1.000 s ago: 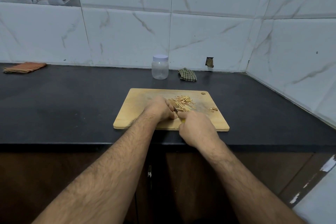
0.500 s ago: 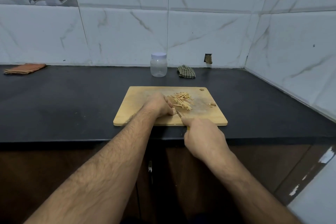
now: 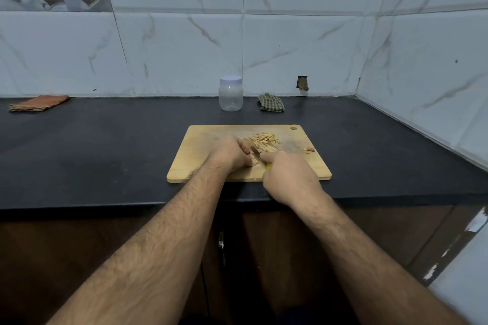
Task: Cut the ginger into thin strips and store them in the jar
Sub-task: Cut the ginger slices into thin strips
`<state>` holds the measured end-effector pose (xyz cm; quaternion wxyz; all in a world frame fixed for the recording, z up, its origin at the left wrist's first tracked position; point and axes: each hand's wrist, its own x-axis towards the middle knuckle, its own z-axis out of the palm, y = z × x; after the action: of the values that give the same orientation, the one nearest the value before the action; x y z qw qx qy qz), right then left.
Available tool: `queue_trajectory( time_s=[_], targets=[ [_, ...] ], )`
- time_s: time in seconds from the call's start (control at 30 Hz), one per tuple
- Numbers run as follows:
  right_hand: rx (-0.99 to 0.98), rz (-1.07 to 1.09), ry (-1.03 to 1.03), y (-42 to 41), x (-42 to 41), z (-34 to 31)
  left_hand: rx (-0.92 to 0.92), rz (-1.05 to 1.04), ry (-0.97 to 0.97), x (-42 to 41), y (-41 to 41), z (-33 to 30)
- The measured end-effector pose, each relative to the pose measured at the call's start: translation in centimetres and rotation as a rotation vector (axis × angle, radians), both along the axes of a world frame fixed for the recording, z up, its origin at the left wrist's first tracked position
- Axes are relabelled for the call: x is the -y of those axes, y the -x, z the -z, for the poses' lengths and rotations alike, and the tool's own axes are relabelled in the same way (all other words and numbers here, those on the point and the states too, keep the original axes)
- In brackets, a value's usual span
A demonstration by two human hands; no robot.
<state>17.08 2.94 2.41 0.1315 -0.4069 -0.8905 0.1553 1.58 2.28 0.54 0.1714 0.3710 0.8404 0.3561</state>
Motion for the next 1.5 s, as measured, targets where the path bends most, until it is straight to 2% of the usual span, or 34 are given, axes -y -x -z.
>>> queue_trajectory(
  time_s=[0.37,1.0,1.33,1.5],
  targets=[
    [0.041,0.033,0.003,0.71,-0.63,0.38,-0.01,-0.003,-0.008,-0.12,0.18,0.21],
    [-0.001,0.025,-0.005,0.22,-0.35,0.89,-0.083,0.024,0.024,-0.19,0.27,0.2],
    [0.021,0.069,0.015,0.83,-0.8,0.24,-0.032,0.019,0.028,-0.02,0.18,-0.11],
    [-0.013,0.023,0.025,0.93,-0.29,0.62,-0.05,0.024,0.024,-0.02,0.34,0.08]
  ],
)
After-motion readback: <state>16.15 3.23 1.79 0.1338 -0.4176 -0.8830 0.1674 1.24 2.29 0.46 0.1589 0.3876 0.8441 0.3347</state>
